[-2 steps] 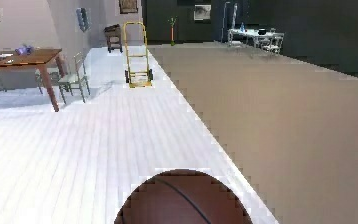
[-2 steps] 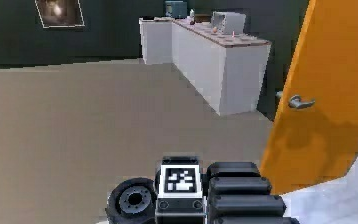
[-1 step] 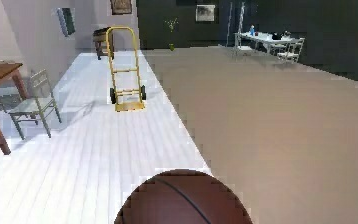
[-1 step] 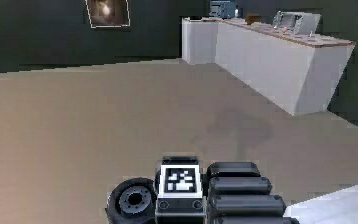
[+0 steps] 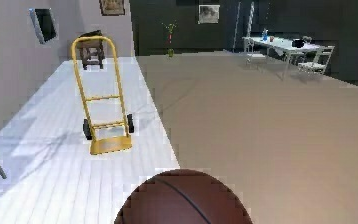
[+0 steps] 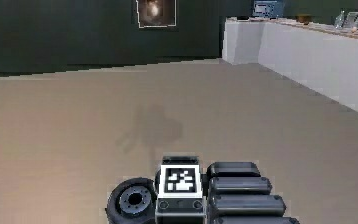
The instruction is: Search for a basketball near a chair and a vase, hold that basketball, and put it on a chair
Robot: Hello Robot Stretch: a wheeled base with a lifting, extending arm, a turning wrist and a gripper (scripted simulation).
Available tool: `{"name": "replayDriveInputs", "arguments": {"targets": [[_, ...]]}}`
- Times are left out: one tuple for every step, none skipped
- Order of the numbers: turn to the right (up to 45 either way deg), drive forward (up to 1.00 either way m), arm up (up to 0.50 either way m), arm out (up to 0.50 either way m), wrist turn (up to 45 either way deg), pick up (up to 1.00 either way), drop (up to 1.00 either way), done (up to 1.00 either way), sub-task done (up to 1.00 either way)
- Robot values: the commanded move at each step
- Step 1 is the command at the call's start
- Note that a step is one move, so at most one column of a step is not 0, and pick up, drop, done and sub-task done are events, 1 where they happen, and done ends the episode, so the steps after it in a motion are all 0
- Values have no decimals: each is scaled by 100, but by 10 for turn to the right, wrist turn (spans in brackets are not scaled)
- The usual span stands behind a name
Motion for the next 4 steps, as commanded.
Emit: {"name": "replayDriveInputs", "arguments": {"targets": [[30, 0, 0, 0, 0, 0, 0, 0, 0], [0, 100, 0, 0, 0, 0, 0, 0, 0], [0, 100, 0, 0, 0, 0, 0, 0, 0], [30, 0, 0, 0, 0, 0, 0, 0, 0]]}}
